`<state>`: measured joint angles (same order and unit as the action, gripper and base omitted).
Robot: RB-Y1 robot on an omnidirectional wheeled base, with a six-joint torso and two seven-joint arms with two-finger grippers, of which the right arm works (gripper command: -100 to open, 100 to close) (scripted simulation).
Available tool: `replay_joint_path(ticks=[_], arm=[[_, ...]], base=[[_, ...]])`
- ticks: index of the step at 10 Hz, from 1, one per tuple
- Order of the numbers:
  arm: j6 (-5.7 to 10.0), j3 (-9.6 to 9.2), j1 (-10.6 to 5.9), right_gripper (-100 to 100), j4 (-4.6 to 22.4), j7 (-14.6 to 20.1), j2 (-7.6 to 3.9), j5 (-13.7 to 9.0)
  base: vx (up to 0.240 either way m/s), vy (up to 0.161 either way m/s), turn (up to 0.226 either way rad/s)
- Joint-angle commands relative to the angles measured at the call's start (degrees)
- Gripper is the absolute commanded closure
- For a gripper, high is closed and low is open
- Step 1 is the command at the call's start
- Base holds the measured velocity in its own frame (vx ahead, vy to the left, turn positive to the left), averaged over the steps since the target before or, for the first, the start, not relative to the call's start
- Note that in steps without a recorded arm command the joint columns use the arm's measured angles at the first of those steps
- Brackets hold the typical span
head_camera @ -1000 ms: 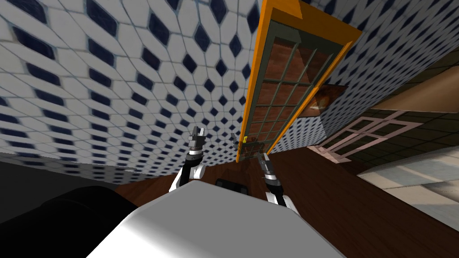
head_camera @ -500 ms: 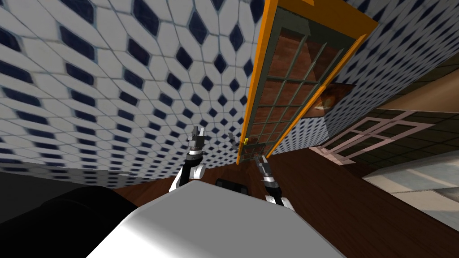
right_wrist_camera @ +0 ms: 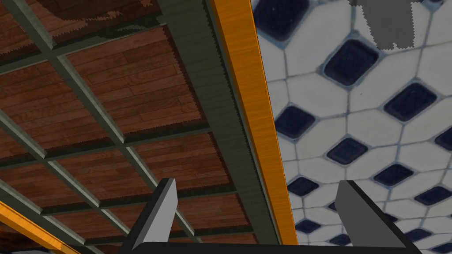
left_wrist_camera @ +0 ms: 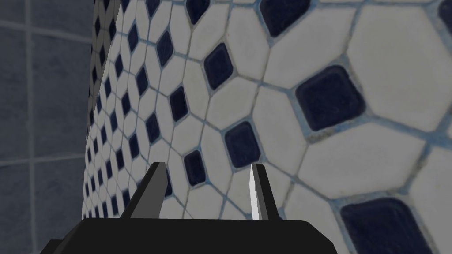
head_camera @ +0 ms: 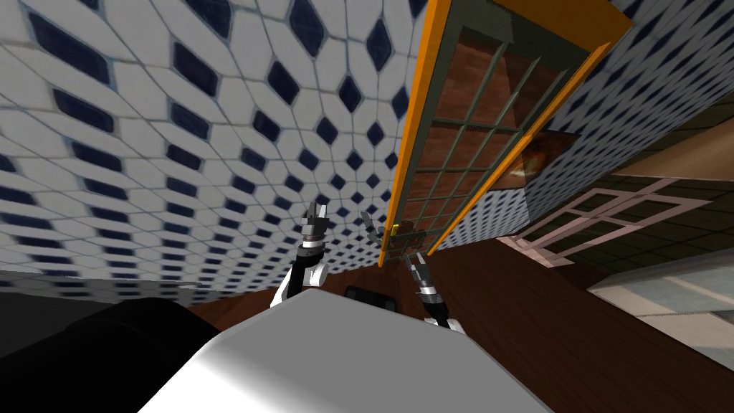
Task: Pull the door open
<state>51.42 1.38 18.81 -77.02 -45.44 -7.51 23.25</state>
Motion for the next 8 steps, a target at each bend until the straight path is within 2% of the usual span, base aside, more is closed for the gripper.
replay_joint_path(ticks=[1,8], arm=[[0.54,0.04,-0.1,-100,1.62,-1.39,-0.2,0.97],[3.28,0.33,-1.44,-100,10.26,-7.51,-0.59,5.06]], base=[[0.101,-0.006,-0.004],[0.111,0.0,-0.009]])
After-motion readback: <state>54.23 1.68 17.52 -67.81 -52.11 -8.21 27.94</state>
